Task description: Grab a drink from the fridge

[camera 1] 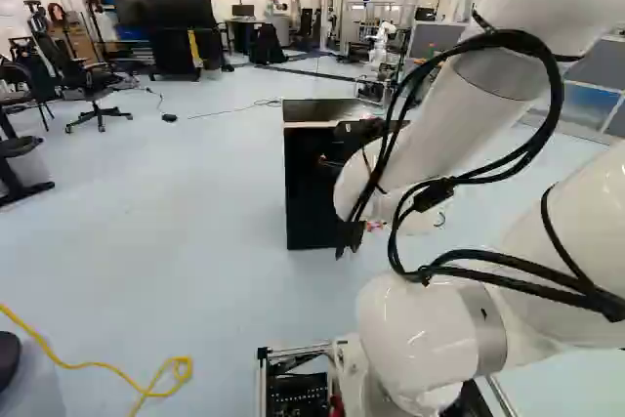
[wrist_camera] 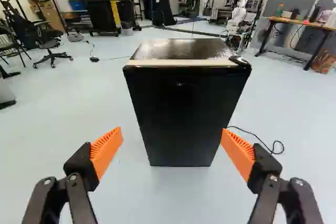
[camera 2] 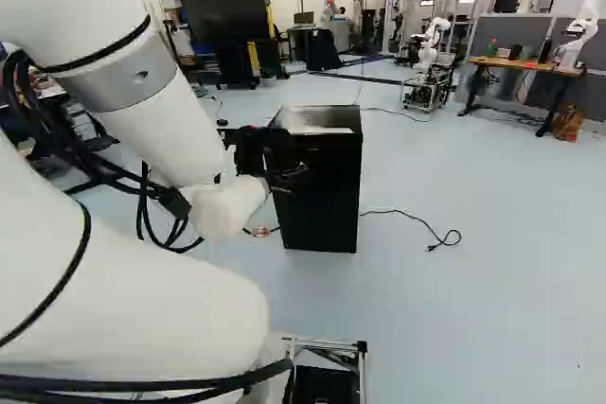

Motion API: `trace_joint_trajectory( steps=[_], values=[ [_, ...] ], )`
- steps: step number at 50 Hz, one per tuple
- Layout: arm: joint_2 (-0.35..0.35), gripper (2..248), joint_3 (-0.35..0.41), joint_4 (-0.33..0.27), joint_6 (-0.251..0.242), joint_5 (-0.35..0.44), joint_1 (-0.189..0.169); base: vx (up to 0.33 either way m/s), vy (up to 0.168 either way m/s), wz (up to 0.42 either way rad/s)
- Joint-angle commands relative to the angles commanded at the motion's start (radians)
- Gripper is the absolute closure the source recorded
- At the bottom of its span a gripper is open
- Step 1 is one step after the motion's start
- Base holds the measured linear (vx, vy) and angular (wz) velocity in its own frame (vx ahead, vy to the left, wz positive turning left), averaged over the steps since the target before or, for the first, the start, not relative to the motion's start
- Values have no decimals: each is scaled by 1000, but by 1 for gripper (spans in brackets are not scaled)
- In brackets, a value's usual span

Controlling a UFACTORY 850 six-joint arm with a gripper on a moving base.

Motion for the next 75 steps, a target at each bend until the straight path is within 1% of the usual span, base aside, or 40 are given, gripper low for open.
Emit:
trace_joint_trajectory(
  steps=[11,46,75],
  values=[
    [0,3,0,0,0,0,0,12,6,-23],
    [0,3,0,0,0,0,0,34,42,-3],
    [0,3,0,0,0,0,0,80,41,-13]
  ],
)
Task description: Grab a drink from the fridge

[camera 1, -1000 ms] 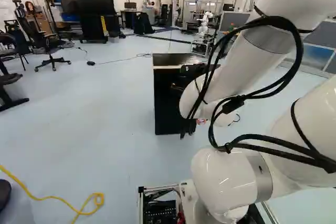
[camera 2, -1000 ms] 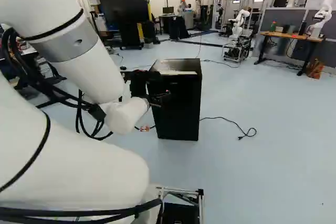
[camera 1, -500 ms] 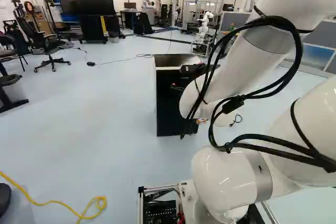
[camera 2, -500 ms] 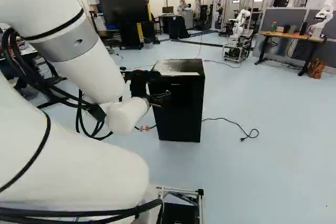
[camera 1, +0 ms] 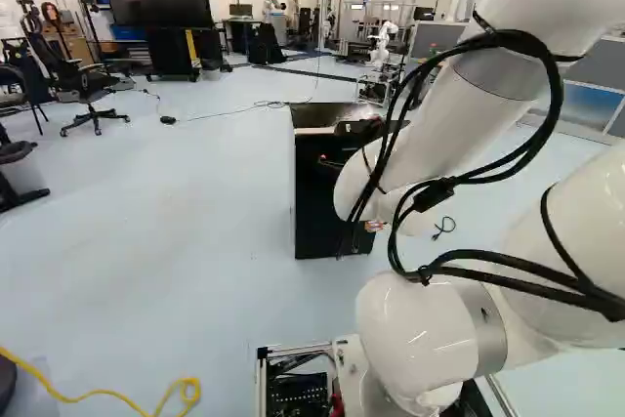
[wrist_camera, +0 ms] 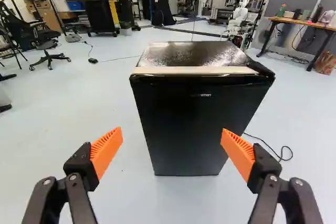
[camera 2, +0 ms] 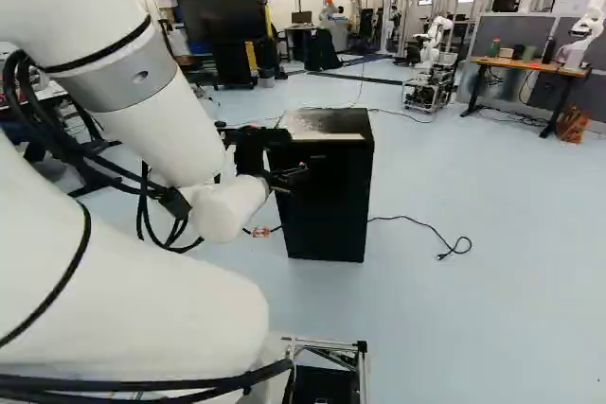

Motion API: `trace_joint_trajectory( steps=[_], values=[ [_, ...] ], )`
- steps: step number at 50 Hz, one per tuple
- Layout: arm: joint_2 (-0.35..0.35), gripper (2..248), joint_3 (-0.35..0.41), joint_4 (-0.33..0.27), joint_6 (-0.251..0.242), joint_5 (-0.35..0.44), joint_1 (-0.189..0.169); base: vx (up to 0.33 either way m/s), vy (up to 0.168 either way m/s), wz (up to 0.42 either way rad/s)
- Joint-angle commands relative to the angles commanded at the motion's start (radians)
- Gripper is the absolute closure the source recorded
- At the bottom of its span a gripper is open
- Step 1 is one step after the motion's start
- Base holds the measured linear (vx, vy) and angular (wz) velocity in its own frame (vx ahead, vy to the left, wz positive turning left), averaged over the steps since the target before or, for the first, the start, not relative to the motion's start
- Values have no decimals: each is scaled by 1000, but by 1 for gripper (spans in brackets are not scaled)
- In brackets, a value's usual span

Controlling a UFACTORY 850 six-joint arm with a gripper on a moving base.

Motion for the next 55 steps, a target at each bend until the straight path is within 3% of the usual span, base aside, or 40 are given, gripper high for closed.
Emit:
trace_joint_trajectory(
  steps=[27,55],
  values=[
    [0,3,0,0,0,0,0,72,99,-32],
    [0,3,0,0,0,0,0,9,45,-4]
  ],
)
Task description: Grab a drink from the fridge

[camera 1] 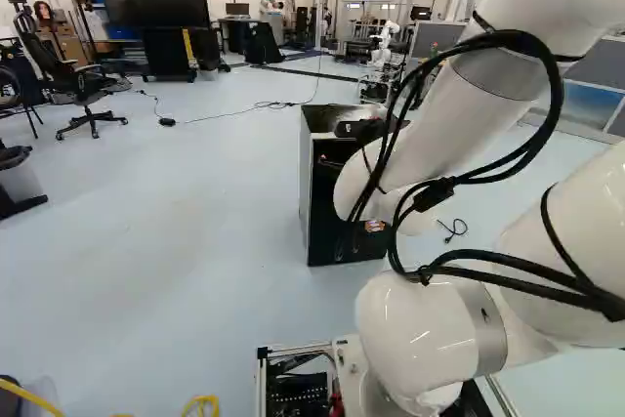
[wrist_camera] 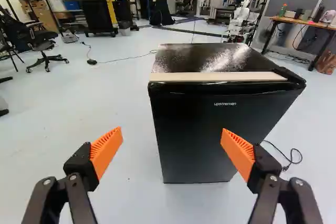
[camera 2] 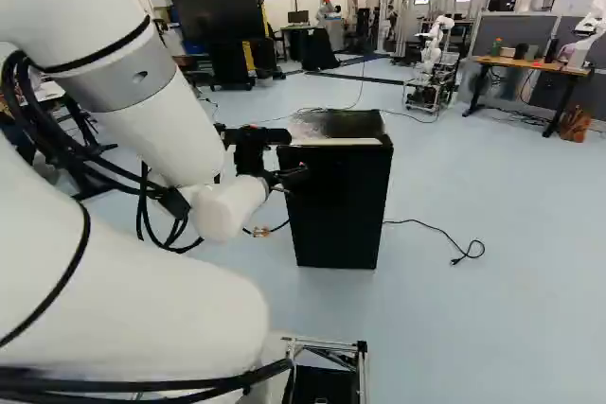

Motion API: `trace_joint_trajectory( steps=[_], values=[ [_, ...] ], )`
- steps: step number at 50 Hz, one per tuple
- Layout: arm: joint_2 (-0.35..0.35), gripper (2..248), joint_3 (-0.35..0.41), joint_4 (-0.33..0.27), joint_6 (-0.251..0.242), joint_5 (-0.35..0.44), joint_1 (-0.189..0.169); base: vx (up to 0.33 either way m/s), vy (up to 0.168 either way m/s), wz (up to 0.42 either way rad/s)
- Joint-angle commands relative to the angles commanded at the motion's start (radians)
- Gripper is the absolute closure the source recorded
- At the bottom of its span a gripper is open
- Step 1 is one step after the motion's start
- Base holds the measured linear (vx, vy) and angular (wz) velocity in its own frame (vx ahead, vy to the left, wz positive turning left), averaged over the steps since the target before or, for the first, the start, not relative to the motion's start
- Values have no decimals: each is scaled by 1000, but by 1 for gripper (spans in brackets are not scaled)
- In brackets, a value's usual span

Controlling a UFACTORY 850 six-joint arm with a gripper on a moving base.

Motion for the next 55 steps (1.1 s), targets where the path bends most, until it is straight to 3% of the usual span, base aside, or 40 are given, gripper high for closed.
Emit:
trace_joint_trajectory(
  steps=[55],
  values=[
    [0,3,0,0,0,0,0,43,95,-19]
  ],
)
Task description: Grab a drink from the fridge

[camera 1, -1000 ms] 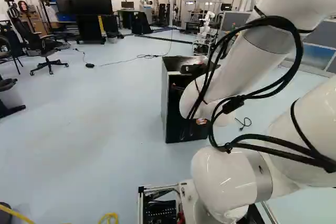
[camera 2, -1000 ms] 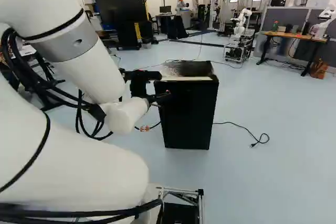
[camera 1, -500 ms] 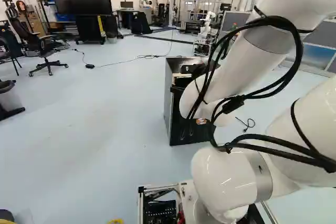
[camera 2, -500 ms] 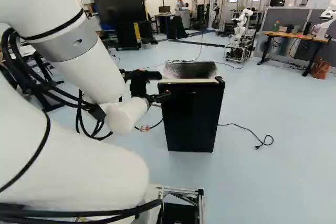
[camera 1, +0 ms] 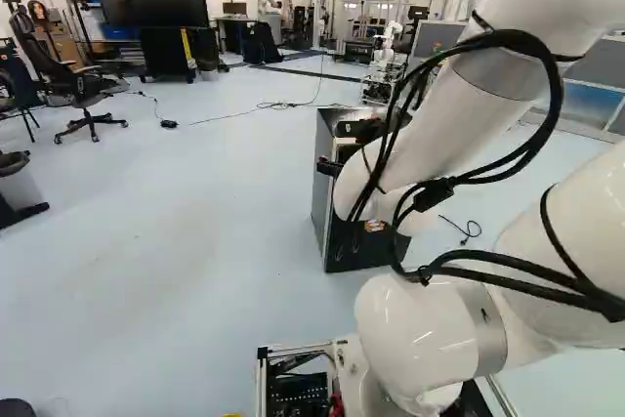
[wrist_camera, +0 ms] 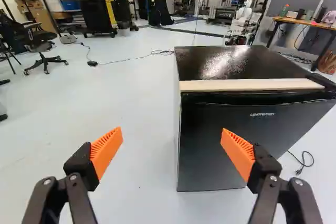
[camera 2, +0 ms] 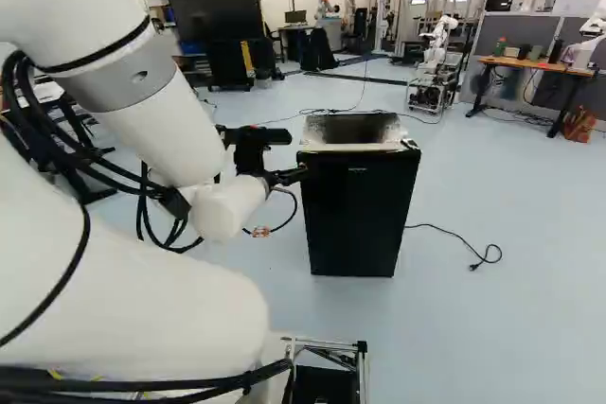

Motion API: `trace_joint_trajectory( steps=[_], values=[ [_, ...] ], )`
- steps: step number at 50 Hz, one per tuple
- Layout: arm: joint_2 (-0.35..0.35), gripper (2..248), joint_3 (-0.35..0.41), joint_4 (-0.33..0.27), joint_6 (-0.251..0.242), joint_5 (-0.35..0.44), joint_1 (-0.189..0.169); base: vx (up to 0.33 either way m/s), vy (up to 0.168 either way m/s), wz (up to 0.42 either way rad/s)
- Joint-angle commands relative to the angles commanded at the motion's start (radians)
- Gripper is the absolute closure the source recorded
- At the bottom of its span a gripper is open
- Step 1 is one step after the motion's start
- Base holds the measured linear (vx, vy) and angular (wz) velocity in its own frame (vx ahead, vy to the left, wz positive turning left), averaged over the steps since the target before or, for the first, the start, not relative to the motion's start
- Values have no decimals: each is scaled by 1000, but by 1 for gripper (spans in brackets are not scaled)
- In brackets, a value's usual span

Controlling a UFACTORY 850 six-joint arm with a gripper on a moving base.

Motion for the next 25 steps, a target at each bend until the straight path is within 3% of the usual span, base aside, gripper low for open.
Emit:
trace_joint_trajectory(
  steps=[7,25],
  values=[
    [0,3,0,0,0,0,0,-3,58,0],
    [-2,3,-1,20,0,0,7,0,0,0]
  ],
)
